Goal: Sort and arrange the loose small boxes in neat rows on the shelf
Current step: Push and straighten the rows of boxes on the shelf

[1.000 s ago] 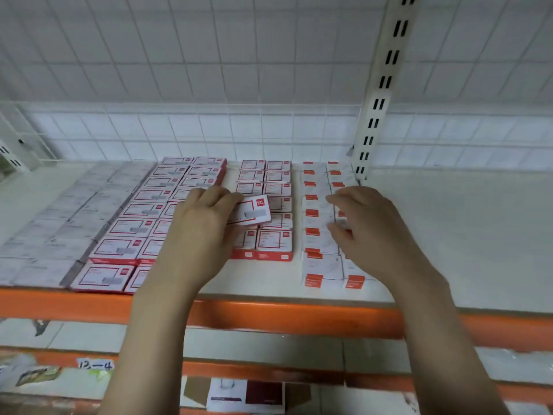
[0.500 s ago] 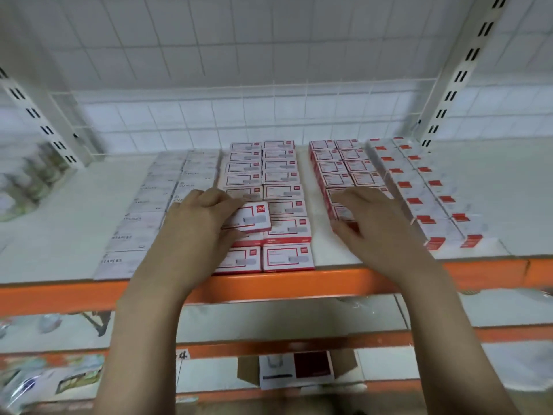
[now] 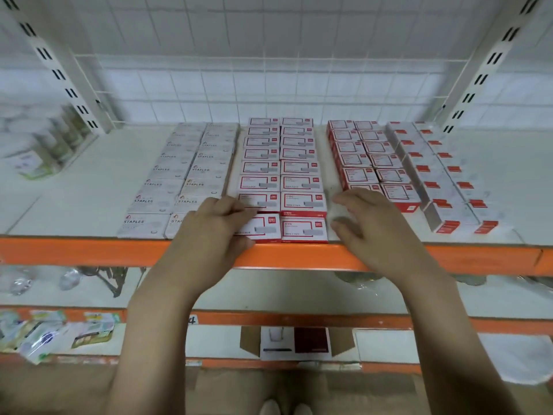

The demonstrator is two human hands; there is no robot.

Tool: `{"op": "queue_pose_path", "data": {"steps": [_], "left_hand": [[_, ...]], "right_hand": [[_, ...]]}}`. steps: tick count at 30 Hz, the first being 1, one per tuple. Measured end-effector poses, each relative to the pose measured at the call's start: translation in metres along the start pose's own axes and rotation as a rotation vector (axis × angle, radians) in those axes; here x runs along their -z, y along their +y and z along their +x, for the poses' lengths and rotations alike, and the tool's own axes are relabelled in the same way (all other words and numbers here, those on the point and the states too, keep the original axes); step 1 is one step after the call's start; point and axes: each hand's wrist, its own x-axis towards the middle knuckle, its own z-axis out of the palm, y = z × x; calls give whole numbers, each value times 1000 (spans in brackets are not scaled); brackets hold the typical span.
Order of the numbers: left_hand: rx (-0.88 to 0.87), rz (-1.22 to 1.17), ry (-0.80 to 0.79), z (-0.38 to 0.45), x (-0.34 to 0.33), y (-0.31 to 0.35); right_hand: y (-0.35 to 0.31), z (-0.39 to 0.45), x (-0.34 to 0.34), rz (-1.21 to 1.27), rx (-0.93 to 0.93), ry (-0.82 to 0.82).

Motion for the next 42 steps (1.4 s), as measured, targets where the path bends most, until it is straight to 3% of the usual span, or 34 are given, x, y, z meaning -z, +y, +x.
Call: {"op": "queue_pose_path", "data": {"steps": [12,24,30,42], "left_hand": [[92,-64,-40,-2,-11,0],[64,10,24,0,-16,-8],[60,35,-42,13,-6,1],[-209,4,-81,81,-18,54]], "right_hand": [[1,0,4,-22,-10,-14],[-5,0,-1,4,-13,-13],[-3,-1,6,-14,-36,26],[8,-1,19,-109,-81,95]]}}
